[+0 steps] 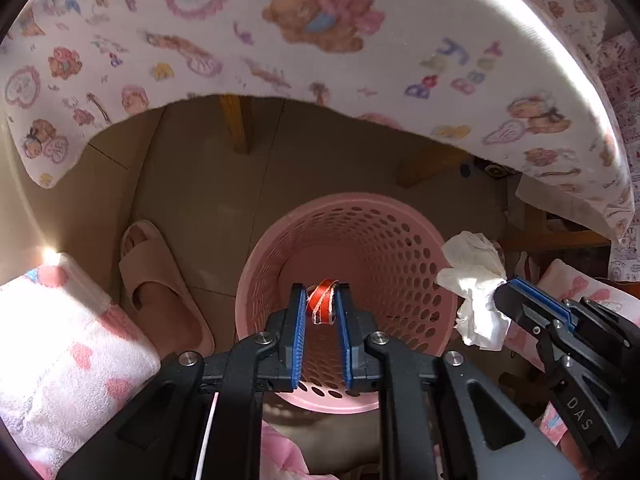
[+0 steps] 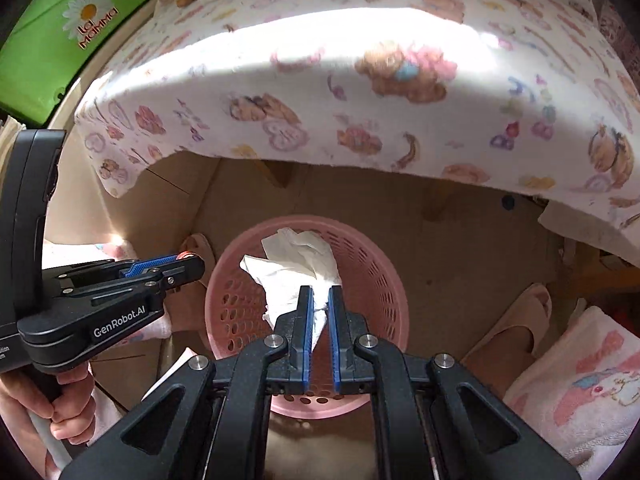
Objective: Collect trash
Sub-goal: 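Carry the tape roll and tissue down over the pink basket and release both, then raise both open tools back toward the chair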
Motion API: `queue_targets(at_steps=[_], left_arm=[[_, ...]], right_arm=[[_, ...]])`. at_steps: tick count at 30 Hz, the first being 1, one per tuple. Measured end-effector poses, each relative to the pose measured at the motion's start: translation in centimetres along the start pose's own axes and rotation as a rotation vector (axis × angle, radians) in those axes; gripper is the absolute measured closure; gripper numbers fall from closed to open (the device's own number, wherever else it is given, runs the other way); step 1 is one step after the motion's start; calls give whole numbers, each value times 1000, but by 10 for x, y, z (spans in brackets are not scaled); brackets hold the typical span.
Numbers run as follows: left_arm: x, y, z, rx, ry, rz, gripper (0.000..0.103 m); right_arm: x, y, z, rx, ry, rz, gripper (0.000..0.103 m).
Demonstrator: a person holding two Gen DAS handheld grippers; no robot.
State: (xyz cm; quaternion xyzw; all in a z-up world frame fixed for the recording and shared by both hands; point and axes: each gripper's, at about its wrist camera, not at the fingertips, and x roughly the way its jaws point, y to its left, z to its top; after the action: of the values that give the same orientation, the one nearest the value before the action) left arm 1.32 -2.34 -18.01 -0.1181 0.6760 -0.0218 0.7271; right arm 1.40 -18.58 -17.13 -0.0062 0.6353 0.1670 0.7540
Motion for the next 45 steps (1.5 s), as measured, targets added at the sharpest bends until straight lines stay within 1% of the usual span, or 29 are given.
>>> queue_targets(at_steps=[2,6,8,10,11,12,14,15,17,20,22,26,29,32,34,35,36,37,38,41,42,44,45], left_arm=[[13,3,2,-17,40,-4,89],[33,7,4,0,110,59,89],[41,9,4,-14,152,37,88],[45,12,4,-21,174,29,81],[45,12,4,-21,171,41,72],[43,11,3,-16,158,52,67],[40,8,3,7,139,67,61],[37,6,4,17,129,72,56],[32,3,5,29,107,78,51],[26,0,7,50,78,88,51],[20,-1,8,60,56,112,51],[4,-2,9,67,10,131,51],[-15,-5,13,86,-48,118,51],[-45,-15,18,129,-162,127,50],[-70,-19,18,151,-261,136,42],[-82,-20,17,159,-311,151,30],[-93,-21,15,167,-361,167,20],[-102,-21,13,174,-409,176,16],[-111,-20,11,176,-453,181,13],[-132,-15,7,148,-552,172,10],[-139,-13,8,139,-577,168,8],[-151,-10,8,130,-630,167,8],[-157,-10,7,127,-658,177,8]], right_arm=[[18,-1,-2,3,42,-15,95],[47,3,-4,-11,105,-57,95],[56,2,-6,-5,121,-64,95],[57,-2,-6,1,130,-70,94],[58,-2,-6,5,135,-67,92],[58,-4,-4,10,137,-69,91],[58,-6,-3,22,139,-72,85],[56,-8,-3,28,138,-72,84],[52,-11,-2,37,130,-74,83],[41,-11,1,40,99,-86,80],[32,-11,4,47,71,-88,78],[5,-9,8,42,-6,-114,77],[-21,-6,15,36,-88,-123,76],[-59,-4,23,46,-196,-88,72],[-81,-2,24,40,-267,-85,67],[-93,-2,23,32,-311,-96,62],[-103,-1,22,24,-349,-110,60],[-111,-1,21,16,-384,-120,56],[-119,-1,20,9,-422,-130,55],[-139,-1,18,4,-522,-172,54],[-144,-2,16,6,-547,-176,53],[-155,-1,18,5,-583,-159,48],[-159,-1,20,-4,-597,-159,48]])
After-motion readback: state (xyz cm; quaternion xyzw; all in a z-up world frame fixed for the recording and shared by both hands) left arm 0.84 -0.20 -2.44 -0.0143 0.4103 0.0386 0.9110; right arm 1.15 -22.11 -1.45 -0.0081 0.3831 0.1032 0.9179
